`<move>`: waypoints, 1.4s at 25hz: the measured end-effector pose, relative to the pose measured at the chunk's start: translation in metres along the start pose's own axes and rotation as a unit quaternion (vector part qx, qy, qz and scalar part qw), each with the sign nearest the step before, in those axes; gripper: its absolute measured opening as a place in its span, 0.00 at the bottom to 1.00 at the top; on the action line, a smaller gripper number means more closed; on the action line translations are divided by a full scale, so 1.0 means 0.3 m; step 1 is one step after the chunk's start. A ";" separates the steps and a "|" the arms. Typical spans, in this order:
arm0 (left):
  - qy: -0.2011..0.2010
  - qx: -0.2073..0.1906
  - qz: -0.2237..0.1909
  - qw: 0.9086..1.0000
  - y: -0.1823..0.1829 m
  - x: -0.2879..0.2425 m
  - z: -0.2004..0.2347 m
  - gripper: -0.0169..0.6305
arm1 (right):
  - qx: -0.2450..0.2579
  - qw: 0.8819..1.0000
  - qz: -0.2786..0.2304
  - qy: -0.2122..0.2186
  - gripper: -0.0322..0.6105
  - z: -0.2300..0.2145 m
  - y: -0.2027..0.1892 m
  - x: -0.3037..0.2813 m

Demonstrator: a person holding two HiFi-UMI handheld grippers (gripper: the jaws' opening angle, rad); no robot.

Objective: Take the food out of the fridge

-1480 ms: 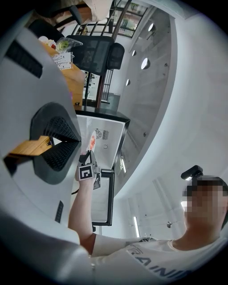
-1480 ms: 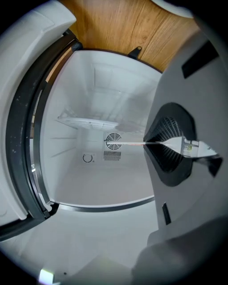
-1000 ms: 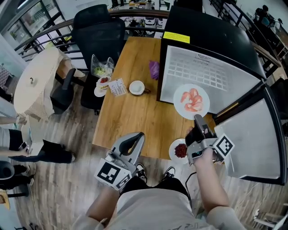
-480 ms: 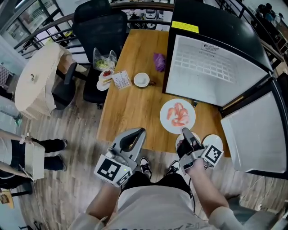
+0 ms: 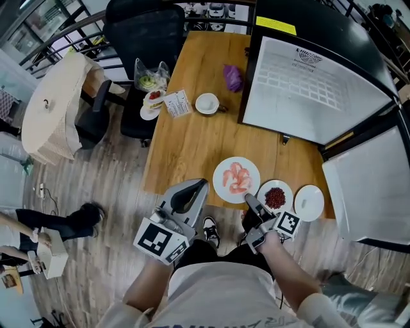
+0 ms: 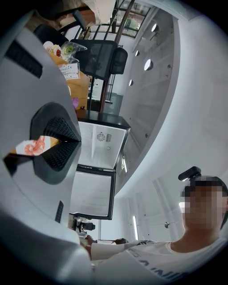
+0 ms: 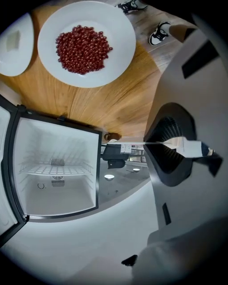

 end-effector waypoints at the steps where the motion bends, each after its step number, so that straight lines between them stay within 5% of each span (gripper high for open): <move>1: 0.001 0.001 0.000 1.000 0.000 0.002 0.002 0.04 | 0.001 1.000 0.005 -0.004 0.10 -0.016 -0.014 -0.002; 13: 0.012 0.007 0.008 1.000 -0.025 0.017 0.019 0.04 | -0.014 0.997 0.057 -0.056 0.10 -0.168 -0.152 -0.036; 35: 0.016 0.013 0.020 1.000 -0.056 0.012 0.047 0.04 | -0.040 0.987 0.089 -0.128 0.12 -0.257 -0.178 -0.064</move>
Point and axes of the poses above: the fingertips, and each gripper's own axes: x backward along the fingers, z to its left, y out of its top, the point moved 7 cm from there along x, backward along the fingers, and after that the axes turned 8 degrees about x, right-handed, at the moved point
